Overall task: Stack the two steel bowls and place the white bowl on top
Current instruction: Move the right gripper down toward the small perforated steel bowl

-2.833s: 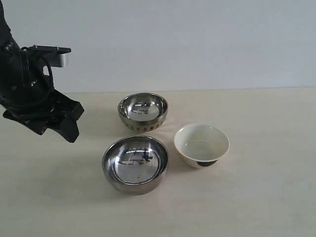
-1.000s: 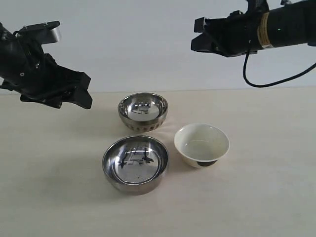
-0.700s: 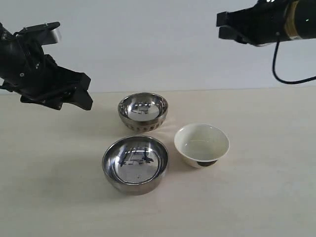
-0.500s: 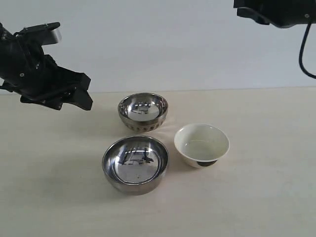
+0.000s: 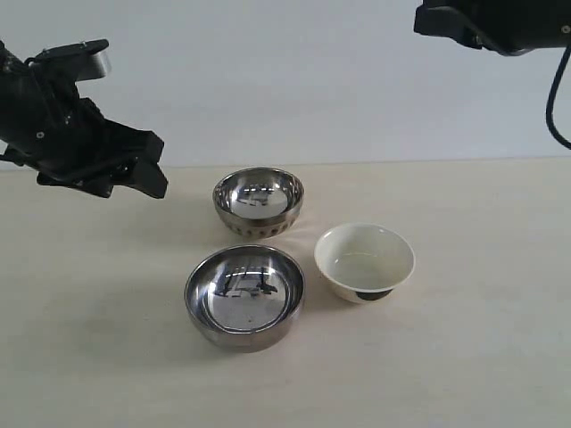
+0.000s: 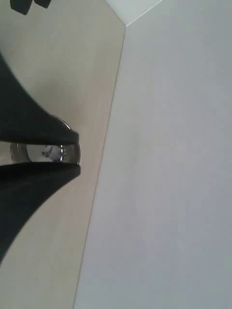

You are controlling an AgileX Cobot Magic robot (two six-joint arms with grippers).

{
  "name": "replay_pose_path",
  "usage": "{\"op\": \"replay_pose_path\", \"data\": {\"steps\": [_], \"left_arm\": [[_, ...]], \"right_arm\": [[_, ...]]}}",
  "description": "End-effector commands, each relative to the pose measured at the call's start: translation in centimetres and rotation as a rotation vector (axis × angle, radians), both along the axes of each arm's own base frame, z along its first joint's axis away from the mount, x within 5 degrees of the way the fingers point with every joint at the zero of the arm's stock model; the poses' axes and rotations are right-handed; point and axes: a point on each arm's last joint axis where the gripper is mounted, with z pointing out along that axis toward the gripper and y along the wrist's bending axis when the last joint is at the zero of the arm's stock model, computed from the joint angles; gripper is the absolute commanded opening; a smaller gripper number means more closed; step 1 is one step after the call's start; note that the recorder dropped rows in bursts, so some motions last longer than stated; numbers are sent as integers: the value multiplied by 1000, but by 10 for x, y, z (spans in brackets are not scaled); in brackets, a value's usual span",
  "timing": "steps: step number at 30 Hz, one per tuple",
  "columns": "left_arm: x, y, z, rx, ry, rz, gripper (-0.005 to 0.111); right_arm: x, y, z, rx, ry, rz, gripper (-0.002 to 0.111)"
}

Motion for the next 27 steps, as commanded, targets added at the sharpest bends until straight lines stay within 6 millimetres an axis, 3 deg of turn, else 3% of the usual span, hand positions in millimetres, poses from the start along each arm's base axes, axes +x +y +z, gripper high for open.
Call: {"op": "replay_pose_path", "data": {"steps": [1,9,14,18,27], "left_arm": [[0,1,3,-4,-27,2,66],[0,1,3,-4,-27,2,66],[0,1,3,-4,-27,2,66],[0,1,3,-4,-27,2,66],[0,1,3,-4,-27,2,66]], "right_arm": [[-3,-1,4,21,2,-2,9],[6,-2,-5,134,109,-76,9],[5,1,-12,122,133,-30,9],[6,-5,-24,13,-6,-67,9],[5,-10,-25,-138,-235,-221,9]]}}
